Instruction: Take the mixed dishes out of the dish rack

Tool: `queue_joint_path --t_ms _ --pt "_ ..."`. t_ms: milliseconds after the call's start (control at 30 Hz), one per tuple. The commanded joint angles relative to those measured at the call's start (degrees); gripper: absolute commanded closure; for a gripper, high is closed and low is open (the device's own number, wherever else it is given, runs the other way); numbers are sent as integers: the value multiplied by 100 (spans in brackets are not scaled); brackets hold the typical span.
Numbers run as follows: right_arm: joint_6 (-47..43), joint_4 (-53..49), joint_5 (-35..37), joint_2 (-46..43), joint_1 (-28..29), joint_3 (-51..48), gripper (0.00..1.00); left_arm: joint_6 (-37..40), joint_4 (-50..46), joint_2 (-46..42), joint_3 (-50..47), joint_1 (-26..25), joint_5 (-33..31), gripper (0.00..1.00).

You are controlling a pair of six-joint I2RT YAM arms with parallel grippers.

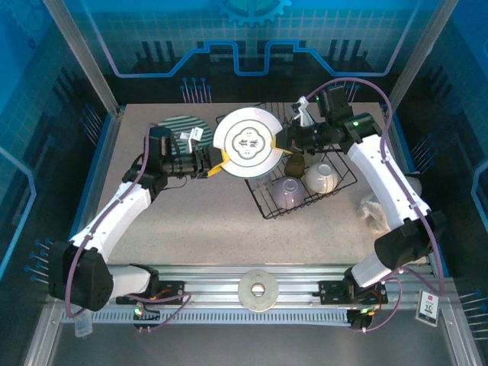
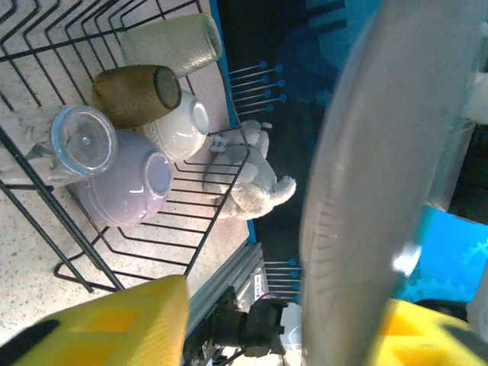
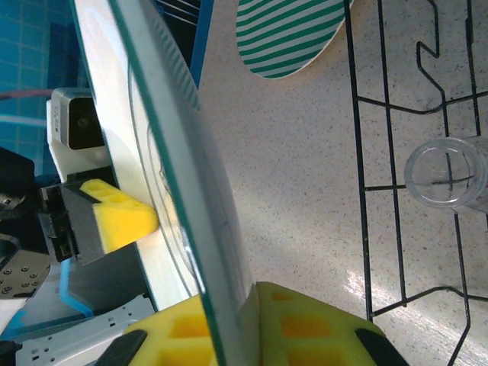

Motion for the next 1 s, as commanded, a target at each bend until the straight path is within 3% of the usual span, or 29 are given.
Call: queue_joint_path --t_ms 0,267,567,733,967 --pt "99 347 -351 -275 84 -8 100 -50 114 126 161 -91 -15 64" --pt "155 411 -202 -297 196 13 100 -323 304 189 160 -109 2 100" --pt "187 588 189 -332 257 -88 100 -953 737 297 89 -113 -231 100" --pt "336 953 163 -263 249 -110 82 -1588 1563 218 -202 -113 -601 100" --pt "459 1238 52 -105 178 -60 51 -1780 1721 145 -240 -115 -1026 100"
